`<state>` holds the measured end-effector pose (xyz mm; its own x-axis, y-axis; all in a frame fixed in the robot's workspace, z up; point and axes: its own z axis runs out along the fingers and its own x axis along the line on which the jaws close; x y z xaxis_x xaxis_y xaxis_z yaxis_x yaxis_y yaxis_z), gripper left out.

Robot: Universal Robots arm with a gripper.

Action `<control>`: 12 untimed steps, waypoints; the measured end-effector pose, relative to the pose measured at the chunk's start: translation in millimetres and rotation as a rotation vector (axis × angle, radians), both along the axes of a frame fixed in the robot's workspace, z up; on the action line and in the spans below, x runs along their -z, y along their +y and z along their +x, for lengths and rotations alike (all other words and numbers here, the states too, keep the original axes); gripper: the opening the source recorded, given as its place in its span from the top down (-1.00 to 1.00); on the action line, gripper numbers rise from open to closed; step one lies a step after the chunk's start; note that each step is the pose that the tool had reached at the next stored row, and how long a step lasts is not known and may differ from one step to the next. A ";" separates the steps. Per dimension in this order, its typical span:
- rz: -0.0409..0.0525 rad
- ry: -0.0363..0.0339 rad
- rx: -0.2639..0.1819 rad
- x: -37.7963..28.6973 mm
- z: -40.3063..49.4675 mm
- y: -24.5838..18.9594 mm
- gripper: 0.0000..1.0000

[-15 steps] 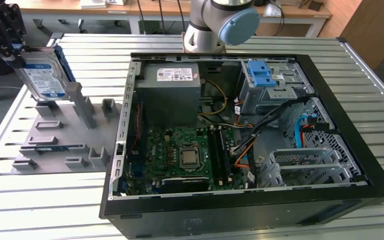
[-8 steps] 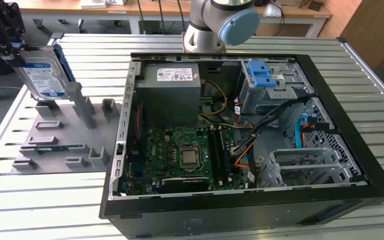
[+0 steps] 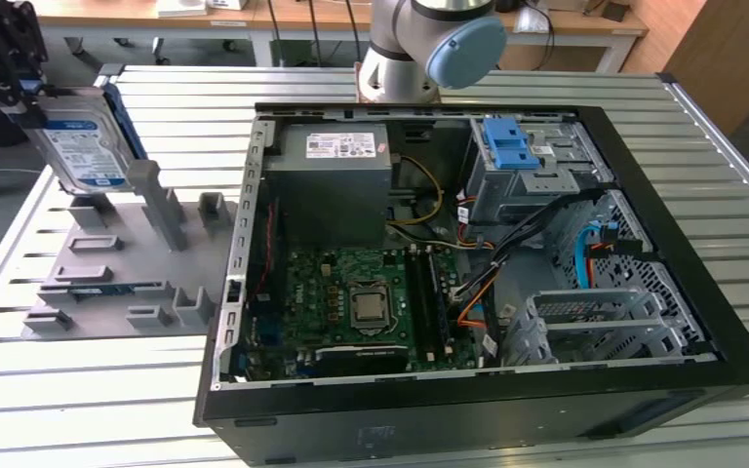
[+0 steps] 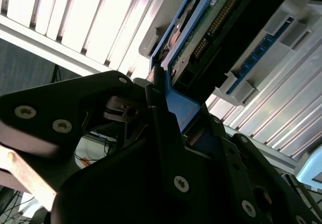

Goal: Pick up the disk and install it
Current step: 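Pick up the disk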

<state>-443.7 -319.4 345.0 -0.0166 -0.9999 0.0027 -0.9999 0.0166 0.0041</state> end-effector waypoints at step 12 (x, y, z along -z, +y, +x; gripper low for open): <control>0.0000 0.0000 0.000 -5.5 0.0 0.0 0.27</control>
